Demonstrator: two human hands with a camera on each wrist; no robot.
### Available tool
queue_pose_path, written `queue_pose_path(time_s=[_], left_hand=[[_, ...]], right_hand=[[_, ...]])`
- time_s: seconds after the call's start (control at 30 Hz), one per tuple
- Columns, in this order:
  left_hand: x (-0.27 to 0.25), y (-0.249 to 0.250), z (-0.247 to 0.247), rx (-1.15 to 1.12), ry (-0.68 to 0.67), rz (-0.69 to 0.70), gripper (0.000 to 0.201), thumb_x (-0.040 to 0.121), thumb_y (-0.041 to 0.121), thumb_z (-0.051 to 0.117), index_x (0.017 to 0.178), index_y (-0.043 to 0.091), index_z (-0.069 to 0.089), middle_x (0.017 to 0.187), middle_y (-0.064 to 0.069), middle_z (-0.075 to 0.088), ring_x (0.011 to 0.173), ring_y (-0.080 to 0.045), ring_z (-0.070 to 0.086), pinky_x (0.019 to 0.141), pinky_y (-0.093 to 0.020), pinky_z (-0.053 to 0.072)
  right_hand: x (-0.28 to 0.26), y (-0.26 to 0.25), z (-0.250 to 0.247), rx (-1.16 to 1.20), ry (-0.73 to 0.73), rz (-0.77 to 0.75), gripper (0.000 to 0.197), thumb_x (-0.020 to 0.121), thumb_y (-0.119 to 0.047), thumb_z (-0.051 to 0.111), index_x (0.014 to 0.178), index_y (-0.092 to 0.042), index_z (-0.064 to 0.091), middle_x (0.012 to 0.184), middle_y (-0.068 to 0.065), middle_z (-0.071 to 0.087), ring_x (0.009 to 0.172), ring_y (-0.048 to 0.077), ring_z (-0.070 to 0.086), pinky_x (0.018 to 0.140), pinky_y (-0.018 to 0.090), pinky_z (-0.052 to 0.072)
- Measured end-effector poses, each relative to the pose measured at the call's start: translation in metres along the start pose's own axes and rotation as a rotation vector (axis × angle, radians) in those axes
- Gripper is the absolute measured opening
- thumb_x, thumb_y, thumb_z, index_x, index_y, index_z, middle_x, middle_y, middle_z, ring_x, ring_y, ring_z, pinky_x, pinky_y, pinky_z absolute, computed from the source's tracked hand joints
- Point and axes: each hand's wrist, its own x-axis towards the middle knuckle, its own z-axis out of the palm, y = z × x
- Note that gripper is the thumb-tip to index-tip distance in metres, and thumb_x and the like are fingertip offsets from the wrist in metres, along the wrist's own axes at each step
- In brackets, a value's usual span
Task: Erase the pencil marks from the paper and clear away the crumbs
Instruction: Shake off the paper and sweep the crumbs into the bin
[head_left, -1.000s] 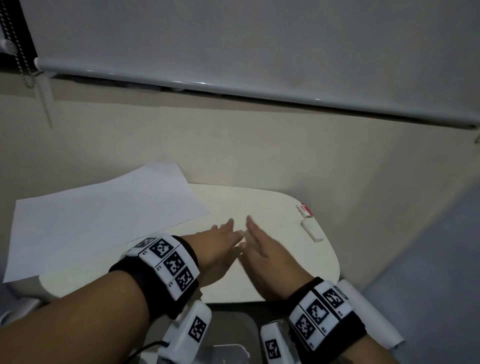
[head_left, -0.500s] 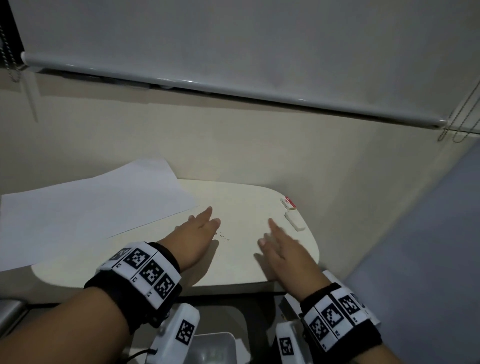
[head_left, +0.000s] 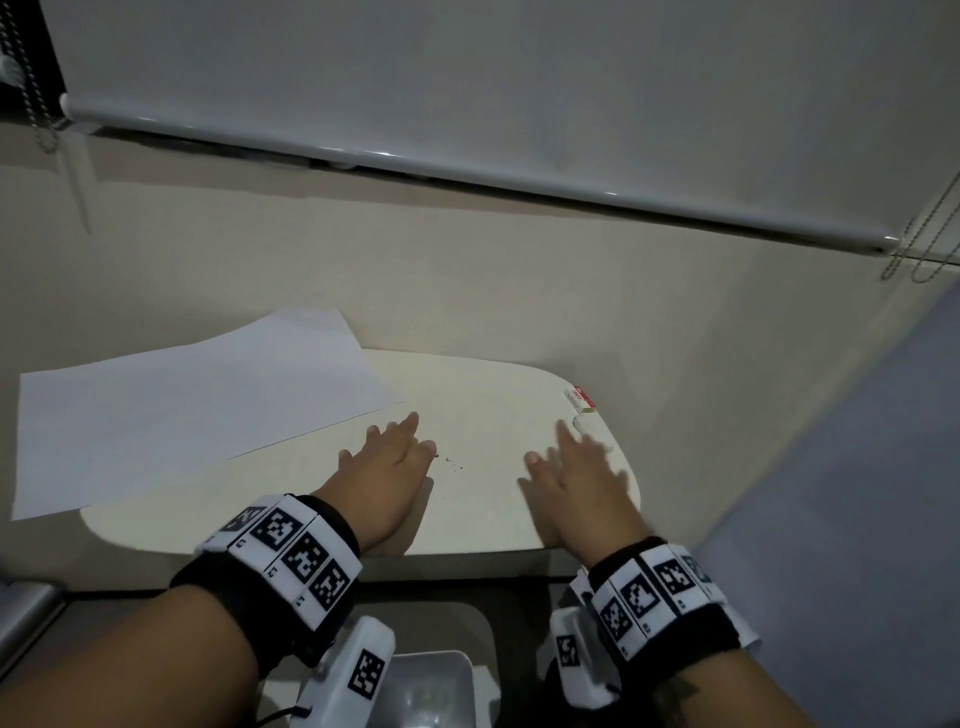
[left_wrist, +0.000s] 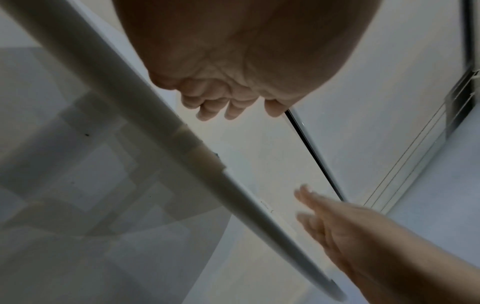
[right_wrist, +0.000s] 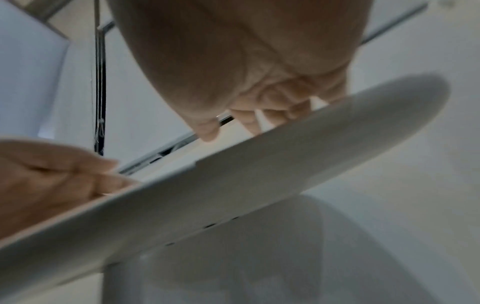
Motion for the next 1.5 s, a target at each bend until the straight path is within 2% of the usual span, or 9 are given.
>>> queue_pose_path(time_s=[0.1, 0.33, 0.57, 0.7, 0.9, 1.07, 1.2, 1.33, 1.5], left_hand=[[-0.001, 0.0, 0.004, 0.006, 0.007, 0.003, 0.053, 0.106, 0.037, 0.028, 0.157, 0.025, 0.016, 0.164, 0.001, 0.013, 0.151, -0.013, -0.004, 0.12, -0.037, -0.008], [-0.003, 0.003, 0.008, -0.153, 0.048, 0.066, 0.051, 0.106, 0.032, 0.029, 0.156, 0.027, 0.018, 0.163, 0.002, 0.015, 0.15, -0.008, -0.004, 0.12, -0.035, -0.01], [-0.003, -0.009, 0.004, -0.182, 0.233, 0.033, 0.055, 0.105, 0.044, 0.024, 0.155, 0.021, 0.023, 0.163, 0.001, 0.014, 0.151, -0.019, 0.003, 0.121, -0.049, -0.002], [0.001, -0.005, 0.015, -0.067, 0.104, -0.056, 0.061, 0.101, 0.044, 0.014, 0.157, 0.02, 0.009, 0.164, -0.002, -0.006, 0.151, -0.028, -0.008, 0.12, -0.047, -0.005], [-0.001, 0.004, 0.006, -0.817, 0.16, 0.051, 0.049, 0.1, 0.053, 0.035, 0.148, 0.045, 0.031, 0.156, 0.016, 0.029, 0.142, -0.01, 0.031, 0.12, -0.041, 0.022], [0.004, -0.018, -0.018, -0.574, 0.494, -0.012, 0.056, 0.096, 0.06, 0.03, 0.148, 0.04, 0.033, 0.158, 0.01, 0.029, 0.148, -0.022, 0.023, 0.122, -0.046, 0.012], [0.008, -0.022, 0.002, 0.152, 0.286, -0.202, 0.057, 0.102, 0.041, 0.022, 0.155, 0.019, 0.017, 0.163, -0.007, 0.012, 0.148, -0.035, 0.008, 0.117, -0.059, 0.005], [-0.012, -0.004, 0.014, -0.076, 0.041, 0.079, 0.064, 0.103, 0.052, 0.022, 0.157, 0.025, 0.002, 0.165, -0.001, 0.002, 0.151, -0.014, -0.005, 0.122, -0.043, -0.005], [-0.012, -0.01, 0.002, 0.483, 0.319, -0.002, 0.07, 0.099, 0.059, 0.018, 0.157, 0.024, -0.002, 0.165, -0.005, -0.002, 0.15, -0.026, -0.015, 0.116, -0.056, -0.011]], right_hand=[[0.012, 0.006, 0.006, -0.179, -0.099, 0.17, 0.076, 0.097, -0.064, 0.019, 0.157, -0.021, 0.001, 0.162, 0.022, 0.006, 0.151, 0.032, 0.0, 0.12, 0.053, 0.002], [-0.022, -0.044, 0.032, 0.044, -0.28, -0.516, 0.062, 0.104, -0.05, 0.028, 0.158, -0.03, 0.007, 0.165, -0.003, 0.009, 0.152, 0.01, 0.002, 0.122, 0.038, 0.0], [0.01, -0.01, 0.025, -0.103, 0.019, 0.068, 0.064, 0.102, -0.053, 0.021, 0.157, -0.023, 0.011, 0.163, 0.015, 0.012, 0.149, 0.031, 0.009, 0.119, 0.056, 0.01], [-0.009, -0.04, 0.043, -0.117, -0.048, -0.078, 0.066, 0.102, -0.052, 0.018, 0.158, -0.021, -0.001, 0.162, 0.023, 0.009, 0.151, 0.032, 0.003, 0.121, 0.05, 0.005], [-0.011, -0.071, 0.026, 0.791, -0.133, -0.219, 0.053, 0.106, -0.031, 0.034, 0.156, -0.034, 0.016, 0.161, -0.005, 0.024, 0.146, 0.009, 0.024, 0.117, 0.024, 0.016], [-0.002, -0.05, 0.014, 0.674, 0.034, -0.031, 0.053, 0.106, -0.038, 0.033, 0.155, -0.024, 0.023, 0.159, -0.005, 0.028, 0.148, 0.016, 0.023, 0.12, 0.032, 0.016], [-0.011, -0.06, 0.034, 0.385, -0.125, -0.093, 0.061, 0.104, -0.049, 0.025, 0.158, -0.027, 0.006, 0.164, 0.0, 0.015, 0.152, 0.019, 0.007, 0.123, 0.035, 0.0], [-0.02, -0.072, 0.033, 0.631, -0.144, -0.207, 0.056, 0.105, -0.042, 0.031, 0.157, -0.031, 0.014, 0.162, -0.004, 0.024, 0.149, 0.013, 0.019, 0.12, 0.026, 0.013], [-0.015, -0.062, 0.025, 0.583, 0.025, -0.184, 0.053, 0.105, -0.038, 0.034, 0.155, -0.025, 0.023, 0.161, -0.002, 0.025, 0.148, 0.011, 0.022, 0.122, 0.032, 0.013]])
